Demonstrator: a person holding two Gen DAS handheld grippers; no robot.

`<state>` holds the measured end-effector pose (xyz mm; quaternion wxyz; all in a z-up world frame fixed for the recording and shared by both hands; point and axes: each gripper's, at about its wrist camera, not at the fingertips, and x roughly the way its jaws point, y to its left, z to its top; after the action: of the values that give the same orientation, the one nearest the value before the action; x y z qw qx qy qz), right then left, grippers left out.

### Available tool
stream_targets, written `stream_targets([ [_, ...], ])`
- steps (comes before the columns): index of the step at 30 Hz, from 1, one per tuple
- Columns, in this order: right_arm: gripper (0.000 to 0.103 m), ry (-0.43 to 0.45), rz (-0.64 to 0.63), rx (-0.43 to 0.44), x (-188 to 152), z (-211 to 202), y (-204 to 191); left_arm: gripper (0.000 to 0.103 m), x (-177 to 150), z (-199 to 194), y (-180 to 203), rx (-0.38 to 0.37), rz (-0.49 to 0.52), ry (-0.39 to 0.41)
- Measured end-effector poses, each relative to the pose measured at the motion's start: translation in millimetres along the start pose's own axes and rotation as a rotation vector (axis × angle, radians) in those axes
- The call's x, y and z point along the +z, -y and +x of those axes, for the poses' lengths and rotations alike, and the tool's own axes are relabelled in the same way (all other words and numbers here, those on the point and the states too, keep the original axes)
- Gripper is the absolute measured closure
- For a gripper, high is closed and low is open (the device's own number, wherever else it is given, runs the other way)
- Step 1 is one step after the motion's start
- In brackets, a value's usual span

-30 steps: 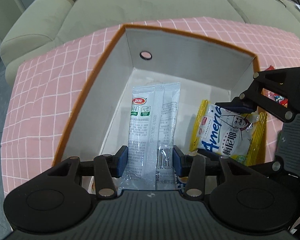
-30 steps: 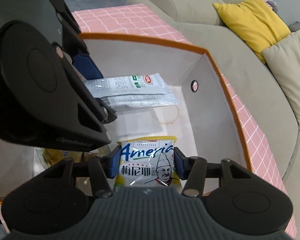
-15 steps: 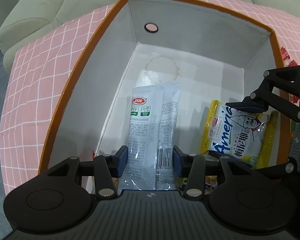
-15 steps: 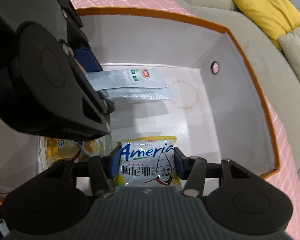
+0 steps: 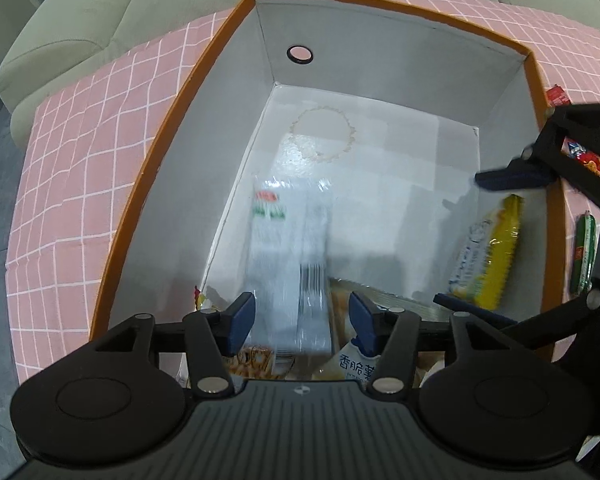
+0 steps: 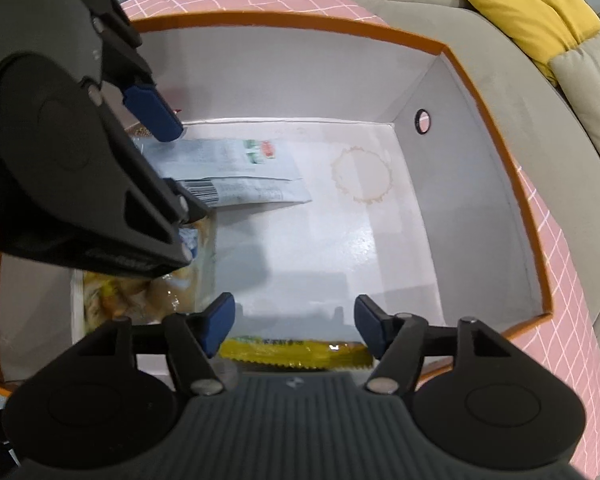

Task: Organize snacks
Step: 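Withdraw both tools from the box toward the remaining snacks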

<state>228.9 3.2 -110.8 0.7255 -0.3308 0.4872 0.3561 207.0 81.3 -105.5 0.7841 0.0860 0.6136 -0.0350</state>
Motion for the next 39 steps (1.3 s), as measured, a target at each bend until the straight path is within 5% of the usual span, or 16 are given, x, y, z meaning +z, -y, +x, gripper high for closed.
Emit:
stream_targets([
  [12,0.028,0.094,0.042,-0.049,-8,-51,4,0.038,-16,-49,-1,0.001,-0.038,0.102],
  [29,0.027,0.286,0.287,-0.087,-75,-140,-7,0.038,-53,-126,42,-0.026,-0.101,0.347],
  [39,0.026,0.358,0.504,-0.15,-139,-161,-11,0.038,-80,-148,81,-0.153,-0.131,0.451],
])
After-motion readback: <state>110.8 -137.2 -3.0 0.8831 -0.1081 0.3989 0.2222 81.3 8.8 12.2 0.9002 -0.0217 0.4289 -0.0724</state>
